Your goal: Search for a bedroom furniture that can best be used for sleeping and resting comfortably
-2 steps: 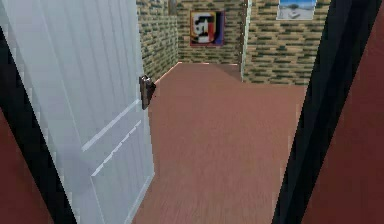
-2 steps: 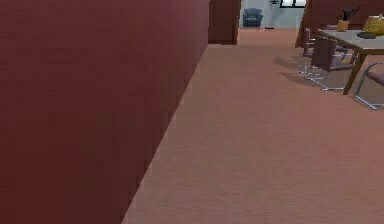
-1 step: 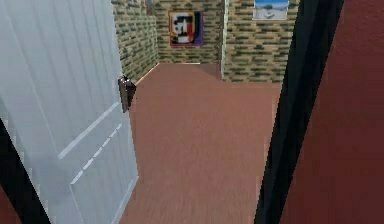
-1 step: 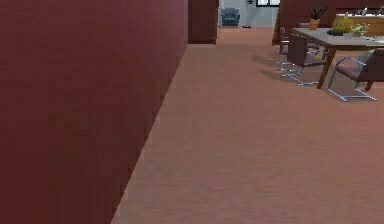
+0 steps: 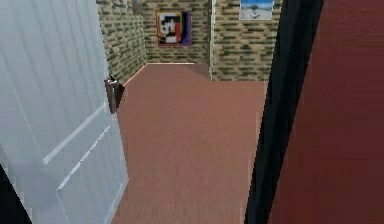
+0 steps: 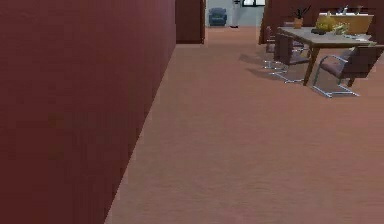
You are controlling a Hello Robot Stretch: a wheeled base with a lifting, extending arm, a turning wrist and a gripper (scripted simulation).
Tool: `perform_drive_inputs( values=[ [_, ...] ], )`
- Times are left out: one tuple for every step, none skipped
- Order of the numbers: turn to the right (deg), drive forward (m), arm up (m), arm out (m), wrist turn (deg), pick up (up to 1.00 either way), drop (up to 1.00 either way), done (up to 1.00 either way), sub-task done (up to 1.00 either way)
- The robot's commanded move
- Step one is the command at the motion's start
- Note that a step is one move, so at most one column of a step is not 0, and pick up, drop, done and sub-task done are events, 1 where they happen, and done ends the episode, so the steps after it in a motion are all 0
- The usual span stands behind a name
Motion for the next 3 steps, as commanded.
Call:
perform_drive_inputs(
  values=[
    [0.0,0.25,0.0,0.0,0.0,0.0,0.0,0.0,0.0],
    [0.0,0.45,0.0,0.0,0.0,0.0,0.0,0.0,0.0],
    [0.0,1.0,0.0,0.0,0.0,0.0,0.0,0.0,0.0]
  ],
)
